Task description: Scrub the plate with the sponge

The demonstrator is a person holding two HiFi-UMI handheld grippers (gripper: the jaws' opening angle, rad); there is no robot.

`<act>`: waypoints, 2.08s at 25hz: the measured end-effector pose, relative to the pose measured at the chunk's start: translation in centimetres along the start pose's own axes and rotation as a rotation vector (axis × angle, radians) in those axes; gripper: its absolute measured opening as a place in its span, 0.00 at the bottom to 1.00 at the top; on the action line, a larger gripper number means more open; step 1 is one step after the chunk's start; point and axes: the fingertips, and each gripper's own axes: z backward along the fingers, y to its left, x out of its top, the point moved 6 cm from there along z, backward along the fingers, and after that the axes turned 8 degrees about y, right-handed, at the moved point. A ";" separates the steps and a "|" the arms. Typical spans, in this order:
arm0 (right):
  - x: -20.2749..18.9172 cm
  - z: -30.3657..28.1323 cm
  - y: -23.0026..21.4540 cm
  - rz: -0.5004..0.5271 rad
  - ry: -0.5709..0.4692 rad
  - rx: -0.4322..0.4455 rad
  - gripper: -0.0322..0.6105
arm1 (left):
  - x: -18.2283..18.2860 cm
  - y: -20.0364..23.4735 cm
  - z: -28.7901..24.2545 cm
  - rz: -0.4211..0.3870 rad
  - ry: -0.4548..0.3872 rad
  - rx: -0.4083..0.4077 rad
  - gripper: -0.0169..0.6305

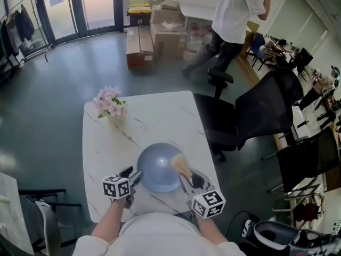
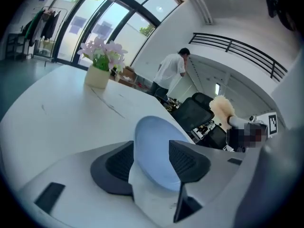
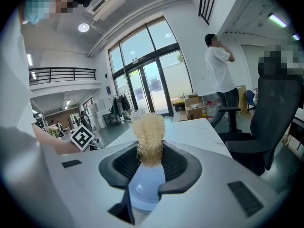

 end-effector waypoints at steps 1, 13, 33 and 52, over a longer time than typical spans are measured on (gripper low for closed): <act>0.0 0.0 0.0 0.000 0.000 -0.001 0.24 | -0.2 0.1 -0.2 0.021 0.014 -0.008 0.37; -0.3 -0.2 0.0 -0.002 0.010 0.004 0.24 | -0.8 1.1 -2.4 0.119 0.082 0.002 0.39; -0.5 0.8 -1.0 -0.011 0.016 -0.013 0.24 | -1.6 2.3 -4.5 0.199 0.150 0.091 0.16; -0.1 0.7 -1.0 -0.002 0.010 -0.009 0.24 | -1.0 2.7 -3.8 0.370 0.019 0.065 0.10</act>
